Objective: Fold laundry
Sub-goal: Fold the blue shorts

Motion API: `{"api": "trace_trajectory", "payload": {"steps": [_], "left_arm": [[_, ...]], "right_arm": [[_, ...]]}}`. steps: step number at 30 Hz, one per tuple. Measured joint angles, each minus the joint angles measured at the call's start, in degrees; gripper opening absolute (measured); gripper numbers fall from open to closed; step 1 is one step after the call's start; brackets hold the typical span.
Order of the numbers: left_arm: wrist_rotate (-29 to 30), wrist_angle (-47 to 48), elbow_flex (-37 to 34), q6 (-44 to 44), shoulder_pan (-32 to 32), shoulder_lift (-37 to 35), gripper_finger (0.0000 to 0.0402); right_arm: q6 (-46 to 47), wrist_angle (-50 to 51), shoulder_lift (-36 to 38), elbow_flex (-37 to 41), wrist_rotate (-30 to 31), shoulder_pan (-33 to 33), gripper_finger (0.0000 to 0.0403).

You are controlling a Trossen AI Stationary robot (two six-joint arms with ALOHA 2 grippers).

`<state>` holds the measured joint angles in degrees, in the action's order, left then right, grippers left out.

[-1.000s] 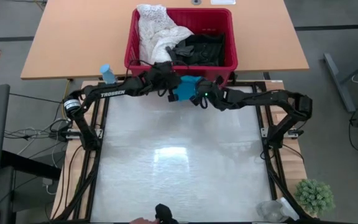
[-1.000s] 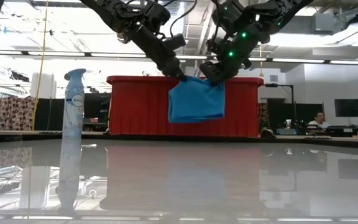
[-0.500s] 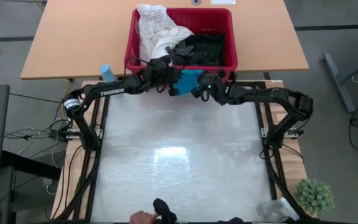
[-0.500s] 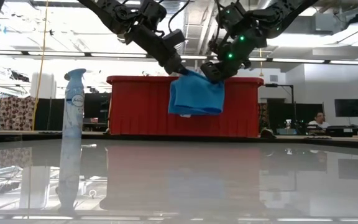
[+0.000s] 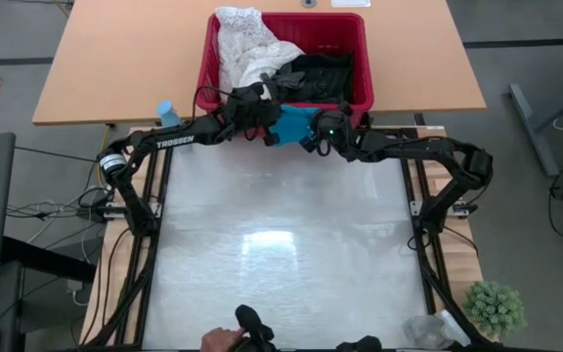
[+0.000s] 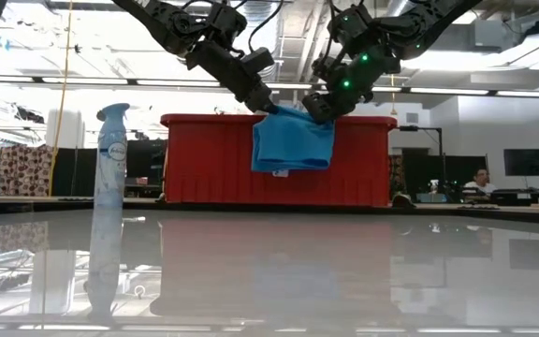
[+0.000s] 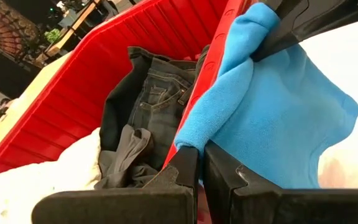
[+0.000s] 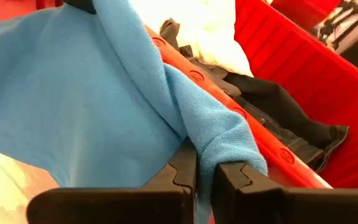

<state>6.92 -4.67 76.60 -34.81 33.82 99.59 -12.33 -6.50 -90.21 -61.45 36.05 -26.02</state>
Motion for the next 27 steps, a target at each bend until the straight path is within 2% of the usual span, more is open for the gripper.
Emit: {"api": "trace_trajectory", "payload": {"steps": [9, 17, 22, 27], "left_arm": [[-0.2, 0.0, 0.0, -0.4, 0.3, 0.0, 0.0000], [-0.5, 0.0, 0.0, 0.1, 1.4, 0.0, 0.0000], [-0.4, 0.0, 0.0, 0.1, 1.5, 0.0, 0.0000], [-0.5, 0.0, 0.0, 0.1, 1.5, 0.0, 0.0000]], "right_arm": [[1.1, 0.1, 0.0, 0.0, -0.1, -0.2, 0.0063], [0.4, 0.3, 0.0, 0.0, -0.2, -0.2, 0.0137], [-4.9, 0.4, 0.0, 0.0, -0.1, -0.2, 0.0179], [-11.0, 0.2, 0.0, 0.0, 0.1, 0.5, 0.0203]]}}
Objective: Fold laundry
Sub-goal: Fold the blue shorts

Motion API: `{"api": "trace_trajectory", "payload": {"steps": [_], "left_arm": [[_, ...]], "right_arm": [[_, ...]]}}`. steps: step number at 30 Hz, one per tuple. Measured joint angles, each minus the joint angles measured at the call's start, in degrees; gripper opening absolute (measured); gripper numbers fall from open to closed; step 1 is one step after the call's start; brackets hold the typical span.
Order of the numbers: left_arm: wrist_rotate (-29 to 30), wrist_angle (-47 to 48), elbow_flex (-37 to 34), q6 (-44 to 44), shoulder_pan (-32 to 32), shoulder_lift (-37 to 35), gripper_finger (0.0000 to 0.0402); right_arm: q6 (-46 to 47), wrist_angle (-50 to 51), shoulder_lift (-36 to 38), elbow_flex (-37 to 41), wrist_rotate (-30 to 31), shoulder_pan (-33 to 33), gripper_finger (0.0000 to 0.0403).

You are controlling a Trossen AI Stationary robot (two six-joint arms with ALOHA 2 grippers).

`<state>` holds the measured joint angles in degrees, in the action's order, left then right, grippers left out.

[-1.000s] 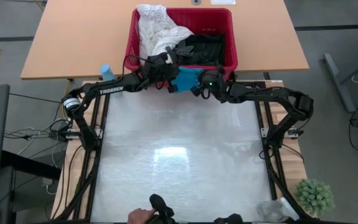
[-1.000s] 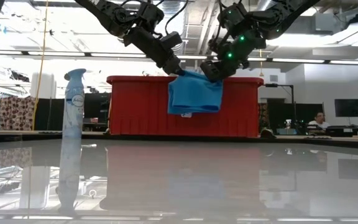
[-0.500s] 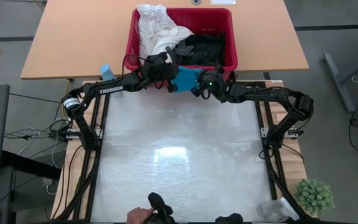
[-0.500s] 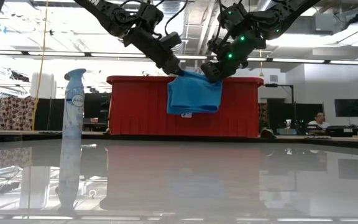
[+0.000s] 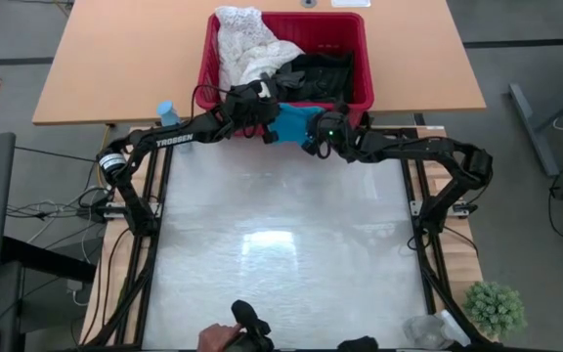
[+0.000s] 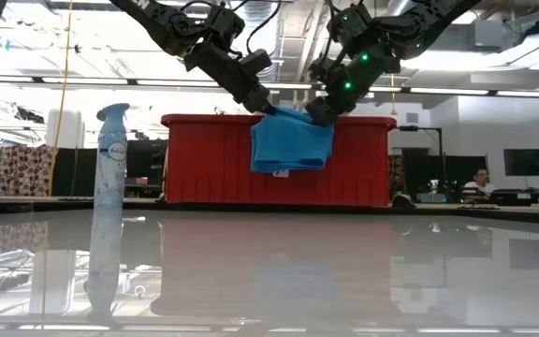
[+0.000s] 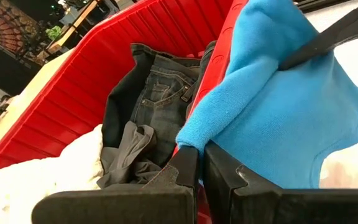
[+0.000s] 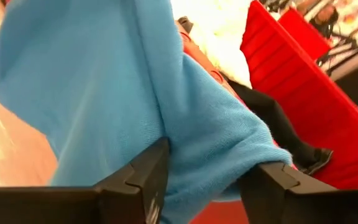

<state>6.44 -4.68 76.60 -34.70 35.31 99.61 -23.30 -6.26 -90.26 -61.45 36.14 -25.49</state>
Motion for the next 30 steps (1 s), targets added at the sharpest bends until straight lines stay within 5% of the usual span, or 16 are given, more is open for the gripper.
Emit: {"api": "trace_trajectory", "payload": {"steps": [7, 23, 26, 30], "left_arm": [[-0.1, -0.1, 0.0, -0.7, 0.2, 0.0, 0.0000], [0.1, -2.6, 0.0, 0.9, 0.2, 0.1, 0.0000], [0.0, -2.6, 0.0, 1.3, 0.2, 0.1, 0.0000], [-1.0, -2.6, 0.0, 1.2, 0.2, 0.1, 0.0000]], "right_arm": [[-3.3, 0.1, 0.0, 0.0, -0.1, -0.4, 0.0213], [7.3, 1.5, 0.0, 0.0, -0.4, -2.1, 0.0189], [10.6, 2.7, 0.0, 0.0, -0.4, -3.0, 0.0164], [13.2, 4.2, 0.0, 0.0, -0.3, -3.9, 0.0082]]}}
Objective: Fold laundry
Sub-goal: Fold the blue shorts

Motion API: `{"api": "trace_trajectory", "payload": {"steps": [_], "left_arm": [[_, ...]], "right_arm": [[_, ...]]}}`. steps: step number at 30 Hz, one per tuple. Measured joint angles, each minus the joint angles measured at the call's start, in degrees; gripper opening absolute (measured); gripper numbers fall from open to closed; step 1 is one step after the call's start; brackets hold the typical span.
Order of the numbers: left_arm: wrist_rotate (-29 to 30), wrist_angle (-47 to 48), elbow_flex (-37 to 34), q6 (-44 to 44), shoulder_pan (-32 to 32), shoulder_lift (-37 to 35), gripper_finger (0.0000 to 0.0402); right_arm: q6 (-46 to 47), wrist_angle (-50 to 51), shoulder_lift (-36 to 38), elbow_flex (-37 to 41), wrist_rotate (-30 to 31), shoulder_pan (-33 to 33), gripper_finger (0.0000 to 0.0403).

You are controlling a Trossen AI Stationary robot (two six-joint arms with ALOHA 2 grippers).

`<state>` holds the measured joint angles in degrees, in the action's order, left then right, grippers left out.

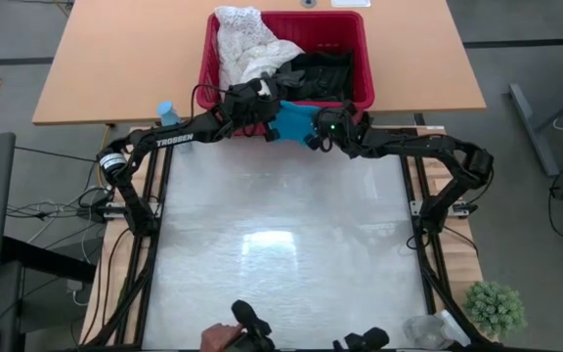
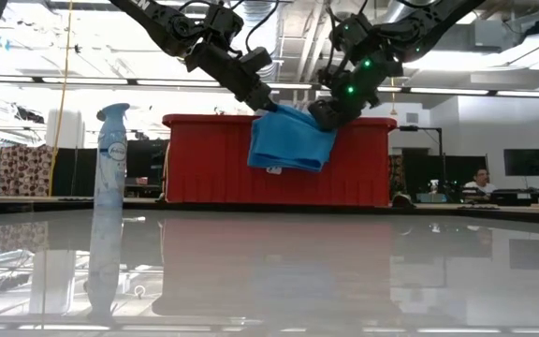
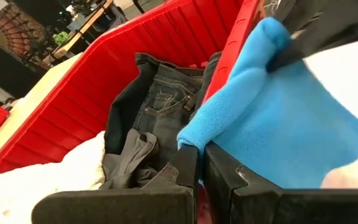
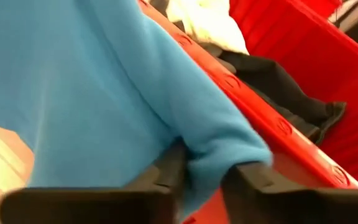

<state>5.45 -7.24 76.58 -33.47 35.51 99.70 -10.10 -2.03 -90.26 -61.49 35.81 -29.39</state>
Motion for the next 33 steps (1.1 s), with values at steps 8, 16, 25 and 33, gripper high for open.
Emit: {"api": "trace_trajectory", "payload": {"steps": [8, 16, 25, 33], "left_arm": [[-0.6, 1.2, 0.0, 0.2, 0.0, 0.0, 0.0000], [-1.4, 5.8, 0.0, 2.0, -1.4, 0.5, 0.0000], [-2.8, 4.7, -0.1, 2.8, -3.5, 2.4, 0.0000], [-2.5, 3.3, 0.0, 3.2, -5.1, 6.9, 0.0000]], "right_arm": [[-0.3, 0.2, 0.0, -1.0, 0.3, 0.0, 0.0021], [-2.1, 0.8, 0.0, -1.6, 0.3, 0.0, 0.0019], [-0.5, 2.0, 0.0, 0.8, -2.2, 1.0, 0.0019], [1.1, 1.2, 0.0, 5.2, -2.6, 2.7, 0.0019]]}}
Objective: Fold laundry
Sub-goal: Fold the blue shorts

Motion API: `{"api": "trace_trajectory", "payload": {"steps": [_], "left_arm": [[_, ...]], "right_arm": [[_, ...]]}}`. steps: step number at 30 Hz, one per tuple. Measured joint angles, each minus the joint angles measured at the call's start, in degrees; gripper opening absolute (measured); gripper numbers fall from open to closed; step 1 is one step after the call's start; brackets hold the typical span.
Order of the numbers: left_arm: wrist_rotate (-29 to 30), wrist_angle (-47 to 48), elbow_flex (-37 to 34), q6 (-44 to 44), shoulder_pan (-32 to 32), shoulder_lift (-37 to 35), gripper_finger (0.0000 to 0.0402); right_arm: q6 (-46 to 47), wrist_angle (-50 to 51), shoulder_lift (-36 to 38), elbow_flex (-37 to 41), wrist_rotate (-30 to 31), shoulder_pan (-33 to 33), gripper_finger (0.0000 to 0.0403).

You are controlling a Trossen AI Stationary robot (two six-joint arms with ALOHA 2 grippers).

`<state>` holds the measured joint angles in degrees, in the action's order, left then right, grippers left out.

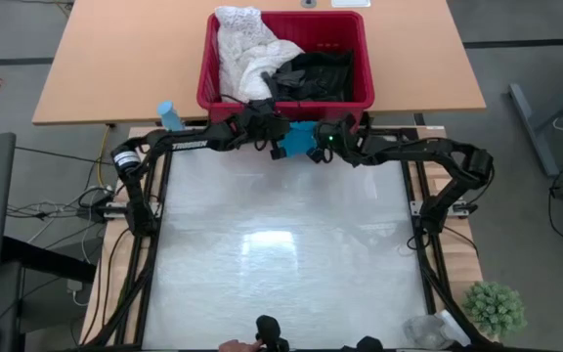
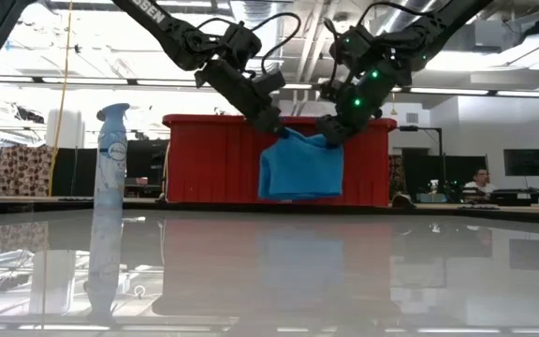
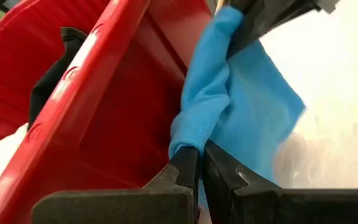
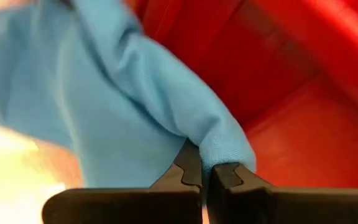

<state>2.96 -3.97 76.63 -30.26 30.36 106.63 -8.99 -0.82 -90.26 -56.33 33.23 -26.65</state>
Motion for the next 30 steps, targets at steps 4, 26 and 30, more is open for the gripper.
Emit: {"api": "trace_trajectory", "payload": {"steps": [4, 26, 30], "left_arm": [[-0.3, -1.7, 0.1, 0.7, -0.9, 1.5, 0.0000], [-6.9, -28.5, -30.1, 18.6, -2.1, -10.4, 0.0000], [-5.3, -34.9, -33.5, 20.1, -3.1, -11.2, 0.0000]], "right_arm": [[0.5, -0.6, 0.0, 1.9, -0.1, 0.1, 0.0019], [2.5, -8.6, 0.0, 7.9, -5.5, 3.3, 0.0019], [2.6, -12.0, 0.0, 7.9, -8.5, 4.0, 0.0019]]}}
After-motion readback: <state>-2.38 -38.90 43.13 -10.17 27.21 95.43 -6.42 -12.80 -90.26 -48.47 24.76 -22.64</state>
